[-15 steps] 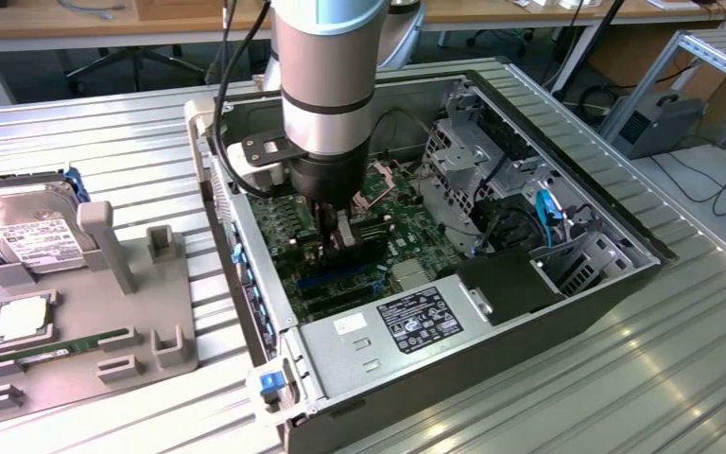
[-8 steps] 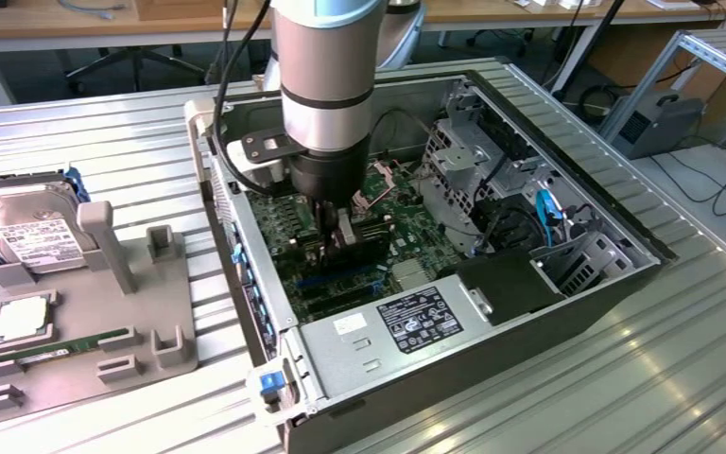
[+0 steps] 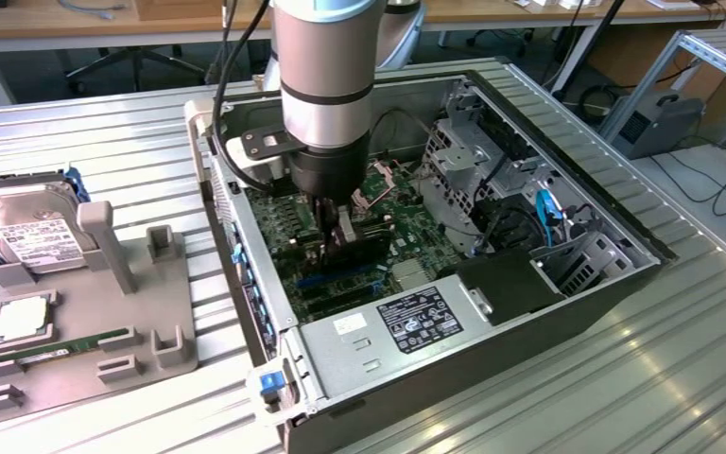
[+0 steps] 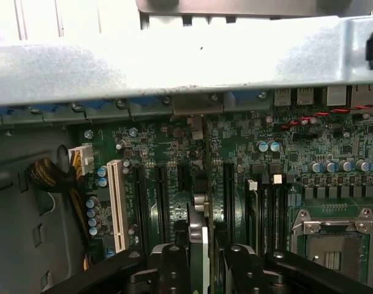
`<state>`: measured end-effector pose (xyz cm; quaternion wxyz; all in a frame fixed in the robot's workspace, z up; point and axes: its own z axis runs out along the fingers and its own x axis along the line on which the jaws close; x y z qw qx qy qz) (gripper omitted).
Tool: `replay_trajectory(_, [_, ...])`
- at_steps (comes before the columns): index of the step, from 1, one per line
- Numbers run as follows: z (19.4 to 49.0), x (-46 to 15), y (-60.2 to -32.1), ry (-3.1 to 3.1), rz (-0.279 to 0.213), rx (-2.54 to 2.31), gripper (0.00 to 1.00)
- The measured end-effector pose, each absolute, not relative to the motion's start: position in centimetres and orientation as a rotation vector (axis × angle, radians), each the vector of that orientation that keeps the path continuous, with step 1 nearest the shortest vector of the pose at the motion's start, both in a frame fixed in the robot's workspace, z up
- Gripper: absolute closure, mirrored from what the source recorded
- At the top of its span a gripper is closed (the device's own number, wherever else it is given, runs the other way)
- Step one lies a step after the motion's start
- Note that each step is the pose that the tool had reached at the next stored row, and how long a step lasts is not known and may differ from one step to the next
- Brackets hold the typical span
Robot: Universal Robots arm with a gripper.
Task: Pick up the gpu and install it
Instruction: 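Insert the gpu into the slot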
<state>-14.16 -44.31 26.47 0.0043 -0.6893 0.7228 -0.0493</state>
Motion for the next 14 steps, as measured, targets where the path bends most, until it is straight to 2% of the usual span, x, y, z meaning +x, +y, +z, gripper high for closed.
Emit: replay_trajectory(14, [26.46,-14.14,-44.31,2.274,-0.154,-2.150,0.73])
